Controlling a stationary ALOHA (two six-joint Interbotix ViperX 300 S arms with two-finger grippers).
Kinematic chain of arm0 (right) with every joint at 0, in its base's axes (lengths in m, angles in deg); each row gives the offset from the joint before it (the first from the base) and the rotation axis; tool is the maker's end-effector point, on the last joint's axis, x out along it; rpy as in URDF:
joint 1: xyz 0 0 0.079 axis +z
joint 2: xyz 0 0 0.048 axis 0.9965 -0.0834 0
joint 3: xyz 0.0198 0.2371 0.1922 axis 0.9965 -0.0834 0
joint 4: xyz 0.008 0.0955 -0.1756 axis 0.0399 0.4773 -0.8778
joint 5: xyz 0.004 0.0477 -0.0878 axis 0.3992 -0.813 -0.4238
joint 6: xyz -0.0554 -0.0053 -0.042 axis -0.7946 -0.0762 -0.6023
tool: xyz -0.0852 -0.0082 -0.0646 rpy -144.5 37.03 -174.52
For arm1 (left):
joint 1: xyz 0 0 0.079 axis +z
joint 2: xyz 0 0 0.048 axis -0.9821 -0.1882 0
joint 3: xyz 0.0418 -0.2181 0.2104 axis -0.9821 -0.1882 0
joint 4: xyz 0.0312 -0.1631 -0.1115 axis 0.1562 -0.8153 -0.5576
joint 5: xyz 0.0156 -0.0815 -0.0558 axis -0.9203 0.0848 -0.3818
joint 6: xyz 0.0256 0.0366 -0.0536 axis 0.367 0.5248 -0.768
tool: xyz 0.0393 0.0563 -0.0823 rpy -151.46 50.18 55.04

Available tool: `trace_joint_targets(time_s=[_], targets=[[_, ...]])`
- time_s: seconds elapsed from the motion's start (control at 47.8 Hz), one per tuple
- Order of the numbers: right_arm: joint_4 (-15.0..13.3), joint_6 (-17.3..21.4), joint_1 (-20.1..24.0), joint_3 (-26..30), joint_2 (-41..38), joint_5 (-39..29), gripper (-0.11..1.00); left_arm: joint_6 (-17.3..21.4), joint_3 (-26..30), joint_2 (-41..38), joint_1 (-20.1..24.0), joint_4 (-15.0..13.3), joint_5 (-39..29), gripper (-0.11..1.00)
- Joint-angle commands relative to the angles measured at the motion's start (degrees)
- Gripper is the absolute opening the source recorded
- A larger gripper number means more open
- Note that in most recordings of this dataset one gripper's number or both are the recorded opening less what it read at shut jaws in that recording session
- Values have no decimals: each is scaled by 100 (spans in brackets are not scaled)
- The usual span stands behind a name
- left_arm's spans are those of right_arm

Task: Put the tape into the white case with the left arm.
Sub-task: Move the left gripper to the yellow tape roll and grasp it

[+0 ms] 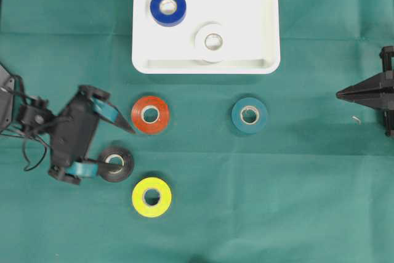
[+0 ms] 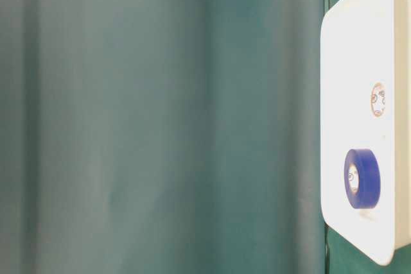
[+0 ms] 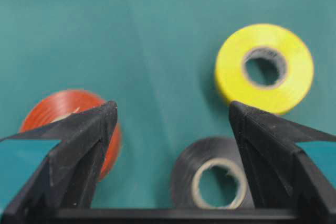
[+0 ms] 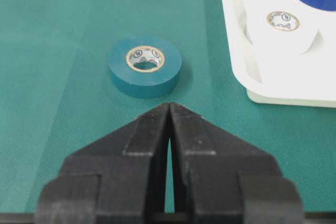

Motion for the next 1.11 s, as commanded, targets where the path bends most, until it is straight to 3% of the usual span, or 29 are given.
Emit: trace_joint_targets(time_s=[0.0,0.356,0.838,1.089], targets=[[-9,9,0,62,-44,35,-9,0,378,-316,-185,-9,53,86],[-9,9,-9,62,-35,35,-9,9,1143,-1380,-316,-9,18,86],[-9,9,0,62,-35,35,-9,9,1556,-1960,-439,-9,-844,86],[-9,9,-9,62,-35,35,-9,26,1758,-2312,-439,-9,-896,86]])
